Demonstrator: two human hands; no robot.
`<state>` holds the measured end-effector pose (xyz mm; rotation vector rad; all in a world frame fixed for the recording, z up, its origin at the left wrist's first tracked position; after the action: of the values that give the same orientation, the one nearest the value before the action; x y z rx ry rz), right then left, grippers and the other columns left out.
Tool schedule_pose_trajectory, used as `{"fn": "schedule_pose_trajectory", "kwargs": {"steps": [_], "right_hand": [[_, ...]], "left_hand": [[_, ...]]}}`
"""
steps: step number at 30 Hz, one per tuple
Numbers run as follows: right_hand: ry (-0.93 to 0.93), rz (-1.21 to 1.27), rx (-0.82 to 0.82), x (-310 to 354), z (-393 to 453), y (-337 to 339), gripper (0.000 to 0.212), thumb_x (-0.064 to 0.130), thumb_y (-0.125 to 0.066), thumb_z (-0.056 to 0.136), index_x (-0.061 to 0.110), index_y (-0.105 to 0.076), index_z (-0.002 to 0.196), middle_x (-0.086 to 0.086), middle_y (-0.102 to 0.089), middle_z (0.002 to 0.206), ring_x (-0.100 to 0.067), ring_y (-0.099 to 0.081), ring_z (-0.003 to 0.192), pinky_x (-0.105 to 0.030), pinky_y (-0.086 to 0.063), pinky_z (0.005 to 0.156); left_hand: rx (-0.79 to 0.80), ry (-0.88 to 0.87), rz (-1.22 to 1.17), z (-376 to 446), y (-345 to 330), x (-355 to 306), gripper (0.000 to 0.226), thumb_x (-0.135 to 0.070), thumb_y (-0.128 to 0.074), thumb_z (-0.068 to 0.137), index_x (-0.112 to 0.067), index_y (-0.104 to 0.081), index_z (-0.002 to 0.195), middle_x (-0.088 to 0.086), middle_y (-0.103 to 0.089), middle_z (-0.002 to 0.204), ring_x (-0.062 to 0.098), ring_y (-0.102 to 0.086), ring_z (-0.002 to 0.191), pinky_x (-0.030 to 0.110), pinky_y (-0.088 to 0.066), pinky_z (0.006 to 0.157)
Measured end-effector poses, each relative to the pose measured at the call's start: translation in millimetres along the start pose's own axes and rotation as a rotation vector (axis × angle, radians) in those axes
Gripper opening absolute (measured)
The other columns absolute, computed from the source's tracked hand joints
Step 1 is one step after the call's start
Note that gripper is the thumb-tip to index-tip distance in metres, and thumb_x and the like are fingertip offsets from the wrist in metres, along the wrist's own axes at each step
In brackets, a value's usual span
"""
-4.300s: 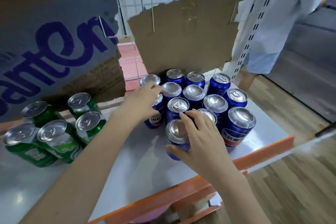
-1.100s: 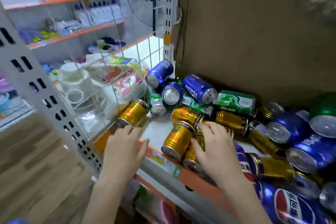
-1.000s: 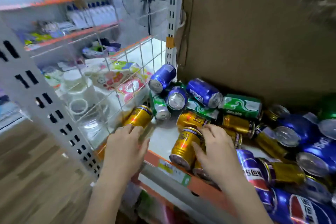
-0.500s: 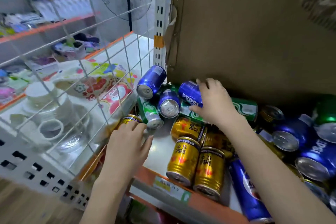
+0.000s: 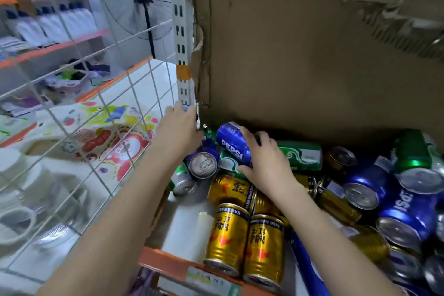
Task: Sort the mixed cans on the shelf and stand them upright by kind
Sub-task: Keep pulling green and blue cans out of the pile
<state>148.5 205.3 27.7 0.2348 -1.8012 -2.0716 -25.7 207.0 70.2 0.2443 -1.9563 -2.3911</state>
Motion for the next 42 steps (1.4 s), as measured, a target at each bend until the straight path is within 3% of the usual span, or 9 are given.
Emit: {"fn": "schedule_pose_trajectory", "kwargs": {"steps": [5, 8, 13, 19, 22, 25, 30, 36, 42], "right_hand": [[-0.010, 0.043, -0.071, 2, -2, 5, 0.079, 0.031, -0.063, 0.085, 0.027, -0.015, 0.147, -0.007, -0.033, 0.137, -0.026, -0.035, 0.125, -0.038, -0.042, 0.095], [0.005, 0.121, -0.153, 8, -7, 14, 0.071, 0.021, -0.065, 0.082, 0.026, -0.030, 0.143, -0.007, -0.036, 0.138, -0.025, -0.032, 0.127, -0.038, -0.041, 0.096], [-0.046, 0.299, -0.285, 3, -24, 31, 0.068, 0.013, -0.068, 0.078, 0.025, -0.040, 0.139, -0.005, -0.037, 0.138, -0.023, -0.031, 0.128, -0.035, -0.039, 0.101], [-0.060, 0.385, -0.493, 2, -49, 58, 0.065, 0.008, -0.076, 0.071, 0.017, -0.050, 0.130, -0.009, -0.040, 0.131, -0.024, -0.048, 0.115, -0.028, -0.051, 0.088], [-0.069, 0.429, -0.604, 2, -66, 74, 0.064, 0.007, -0.078, 0.070, 0.019, -0.051, 0.127, -0.008, -0.040, 0.127, -0.007, -0.041, 0.109, -0.011, -0.043, 0.083], [-0.093, 0.484, -0.668, 1, -88, 90, 0.061, 0.010, -0.078, 0.072, 0.020, -0.051, 0.126, -0.004, -0.038, 0.125, -0.001, -0.037, 0.110, 0.003, -0.040, 0.077], [-0.172, 0.490, -0.774, -13, -135, 114, 0.061, 0.010, -0.081, 0.067, 0.018, -0.054, 0.122, 0.003, -0.033, 0.116, -0.007, -0.045, 0.099, 0.007, -0.032, 0.078], [-0.269, 0.384, -0.857, -58, -218, 136, 0.066, 0.006, -0.082, 0.063, 0.020, -0.052, 0.119, 0.001, -0.033, 0.114, -0.006, -0.042, 0.102, -0.001, -0.031, 0.092], [-0.407, 0.298, -0.914, -126, -332, 154, 0.062, 0.001, -0.083, 0.060, 0.005, -0.057, 0.117, -0.006, -0.036, 0.112, 0.004, -0.036, 0.105, 0.002, -0.025, 0.094]], "left_hand": [[0.119, 0.035, 0.133, 45, -18, 3, 0.056, -0.027, -0.067, 0.082, -0.006, -0.041, 0.127, 0.019, -0.043, 0.125, 0.034, -0.043, 0.114, 0.039, -0.044, 0.084], [0.205, 0.053, 0.219, 53, -33, 9, 0.067, -0.031, -0.066, 0.080, -0.016, -0.033, 0.137, 0.018, -0.047, 0.120, 0.034, -0.048, 0.111, 0.036, -0.045, 0.080], [0.265, 0.158, 0.170, 56, -44, 13, 0.079, -0.027, -0.066, 0.081, -0.029, -0.021, 0.145, 0.020, -0.039, 0.124, 0.037, -0.045, 0.115, 0.039, -0.044, 0.089], [0.078, 0.103, -0.017, 46, -22, 7, 0.066, -0.010, -0.065, 0.079, -0.017, -0.032, 0.136, 0.022, -0.038, 0.125, 0.041, -0.046, 0.111, 0.043, -0.042, 0.089], [-0.078, 0.042, -0.168, 37, 10, -2, 0.062, -0.010, -0.068, 0.075, -0.014, -0.035, 0.128, 0.021, -0.038, 0.123, 0.043, -0.048, 0.103, 0.043, -0.040, 0.077], [-0.239, -0.009, -0.311, 17, 50, -14, 0.058, -0.014, -0.072, 0.073, -0.013, -0.040, 0.122, 0.019, -0.039, 0.118, 0.040, -0.049, 0.096, 0.036, -0.034, 0.070], [-0.478, -0.142, -0.615, -61, 93, -60, 0.059, -0.015, -0.072, 0.072, -0.022, -0.044, 0.124, 0.004, -0.038, 0.116, 0.018, -0.043, 0.093, 0.015, -0.028, 0.073], [-0.451, -0.330, -0.899, -151, 80, -143, 0.053, -0.015, -0.076, 0.064, -0.015, -0.055, 0.113, 0.002, -0.045, 0.112, 0.002, -0.039, 0.093, 0.000, -0.030, 0.083], [-0.274, -0.490, -1.004, -236, 49, -243, 0.054, -0.023, -0.075, 0.061, -0.023, -0.051, 0.110, 0.004, -0.051, 0.110, -0.004, -0.043, 0.097, 0.001, -0.028, 0.088]]}}
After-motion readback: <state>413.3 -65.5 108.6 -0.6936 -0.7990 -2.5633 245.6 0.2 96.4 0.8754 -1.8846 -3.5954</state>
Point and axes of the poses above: each hand's wrist, its own z-axis towards the middle knuckle, its own y-axis out of the back of the hand, x = y × z, the point moved 7 cm from there along z, towards the middle knuckle
